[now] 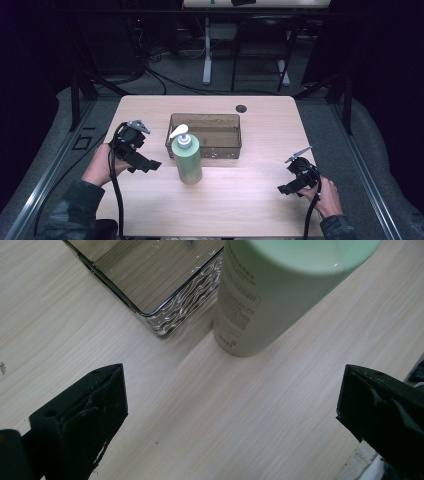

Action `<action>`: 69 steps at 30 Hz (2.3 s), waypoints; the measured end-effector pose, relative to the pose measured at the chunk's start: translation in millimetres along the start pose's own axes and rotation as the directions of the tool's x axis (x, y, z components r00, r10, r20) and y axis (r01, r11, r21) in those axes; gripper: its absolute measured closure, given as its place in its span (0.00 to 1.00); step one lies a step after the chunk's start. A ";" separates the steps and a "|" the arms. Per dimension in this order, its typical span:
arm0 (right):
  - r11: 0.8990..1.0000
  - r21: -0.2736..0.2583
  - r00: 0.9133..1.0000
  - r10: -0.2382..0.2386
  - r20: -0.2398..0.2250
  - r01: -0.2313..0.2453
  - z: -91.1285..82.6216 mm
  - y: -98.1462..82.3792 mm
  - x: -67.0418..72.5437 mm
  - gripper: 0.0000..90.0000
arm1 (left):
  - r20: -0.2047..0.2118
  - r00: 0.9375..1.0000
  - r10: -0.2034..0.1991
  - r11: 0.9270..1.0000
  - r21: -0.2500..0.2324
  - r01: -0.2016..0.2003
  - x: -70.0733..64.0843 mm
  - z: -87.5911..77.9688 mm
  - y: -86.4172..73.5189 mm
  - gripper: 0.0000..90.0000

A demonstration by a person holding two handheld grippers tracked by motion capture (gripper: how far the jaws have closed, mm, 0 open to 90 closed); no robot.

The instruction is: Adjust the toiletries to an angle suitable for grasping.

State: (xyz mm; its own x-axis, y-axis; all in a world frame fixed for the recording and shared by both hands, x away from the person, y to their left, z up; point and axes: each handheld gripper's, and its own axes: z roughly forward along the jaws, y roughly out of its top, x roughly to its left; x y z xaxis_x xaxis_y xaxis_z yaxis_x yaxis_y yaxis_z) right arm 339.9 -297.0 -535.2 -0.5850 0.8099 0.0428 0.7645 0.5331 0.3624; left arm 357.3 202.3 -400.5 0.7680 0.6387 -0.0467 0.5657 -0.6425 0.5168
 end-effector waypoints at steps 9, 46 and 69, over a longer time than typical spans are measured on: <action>1.000 -0.001 1.000 0.011 -0.004 -0.011 -0.3 -0.4 -0.6 0.08 | 0.028 0.999 0.027 1.000 -0.013 -0.026 -8.5 -14.4 15.9 0.00; 1.000 -0.006 1.000 0.017 0.009 -0.017 -2.5 -1.8 -2.1 0.09 | 0.036 0.987 0.157 0.988 -0.020 -0.156 -44.1 -8.7 98.9 0.34; 1.000 -0.008 1.000 0.013 0.015 -0.013 -2.7 -2.6 -2.7 0.10 | -0.020 0.986 0.165 0.986 0.002 -0.165 -42.8 -8.1 112.3 0.70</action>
State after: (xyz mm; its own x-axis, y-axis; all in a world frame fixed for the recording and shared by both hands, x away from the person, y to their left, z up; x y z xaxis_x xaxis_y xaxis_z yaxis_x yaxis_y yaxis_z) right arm 338.7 -301.2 -533.7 -0.5706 0.8205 0.0340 0.7701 0.5203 0.3691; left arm 385.5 106.2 -333.6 0.8446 0.5324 0.0567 0.4318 -0.7400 0.5157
